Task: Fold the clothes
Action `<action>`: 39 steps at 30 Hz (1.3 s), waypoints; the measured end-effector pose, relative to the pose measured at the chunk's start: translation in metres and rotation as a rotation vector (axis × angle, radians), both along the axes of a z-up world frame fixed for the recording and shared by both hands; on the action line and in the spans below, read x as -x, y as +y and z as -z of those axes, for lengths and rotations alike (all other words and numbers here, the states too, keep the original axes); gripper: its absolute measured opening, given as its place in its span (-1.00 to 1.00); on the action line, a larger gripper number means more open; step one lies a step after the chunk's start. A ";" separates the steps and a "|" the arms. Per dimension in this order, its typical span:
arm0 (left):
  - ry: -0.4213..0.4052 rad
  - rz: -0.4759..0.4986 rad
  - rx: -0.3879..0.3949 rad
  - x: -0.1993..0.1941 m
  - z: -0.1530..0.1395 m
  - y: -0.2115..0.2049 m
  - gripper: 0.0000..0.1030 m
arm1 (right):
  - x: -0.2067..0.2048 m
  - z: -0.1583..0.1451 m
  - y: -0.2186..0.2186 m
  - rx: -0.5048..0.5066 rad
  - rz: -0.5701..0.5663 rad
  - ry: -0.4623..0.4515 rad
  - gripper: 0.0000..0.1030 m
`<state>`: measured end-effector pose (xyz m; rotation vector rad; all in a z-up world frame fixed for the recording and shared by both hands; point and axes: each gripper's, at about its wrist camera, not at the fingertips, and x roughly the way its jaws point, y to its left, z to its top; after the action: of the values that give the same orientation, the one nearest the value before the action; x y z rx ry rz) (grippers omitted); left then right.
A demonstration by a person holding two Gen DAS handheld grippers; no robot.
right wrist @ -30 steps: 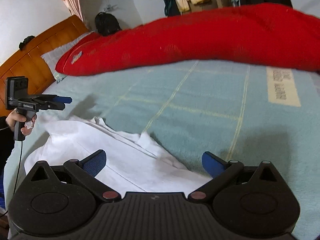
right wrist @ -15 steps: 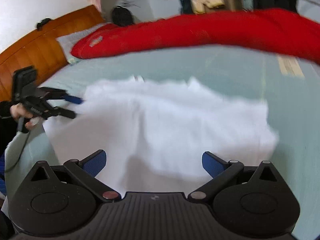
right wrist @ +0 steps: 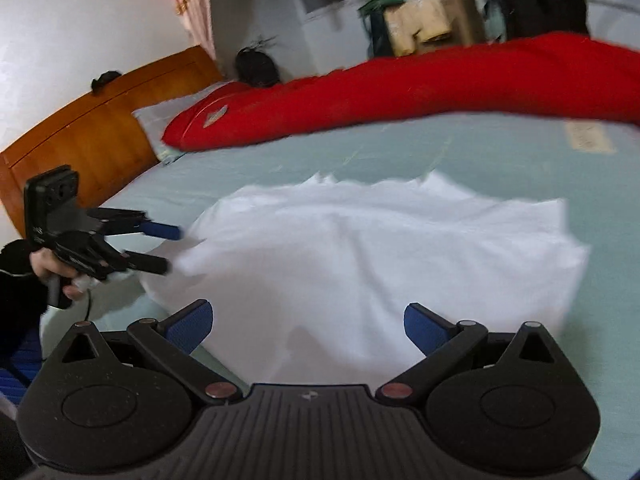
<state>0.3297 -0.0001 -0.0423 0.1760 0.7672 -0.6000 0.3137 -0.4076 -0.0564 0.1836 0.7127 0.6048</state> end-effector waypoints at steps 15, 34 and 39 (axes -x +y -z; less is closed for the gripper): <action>-0.012 -0.139 0.233 -0.059 -0.028 0.042 0.52 | -0.027 0.001 -0.029 -0.111 0.153 0.021 1.00; 0.021 -0.125 0.188 -0.008 -0.017 0.063 0.42 | -0.011 0.004 -0.040 -0.237 0.230 0.052 1.00; 0.060 -0.172 0.106 0.019 -0.002 0.072 0.42 | 0.021 0.031 -0.049 -0.205 0.284 0.125 1.00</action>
<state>0.3106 0.0721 -0.0406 -0.0057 0.7980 -0.4825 0.2929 -0.4562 -0.0870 0.5074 0.7289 0.3957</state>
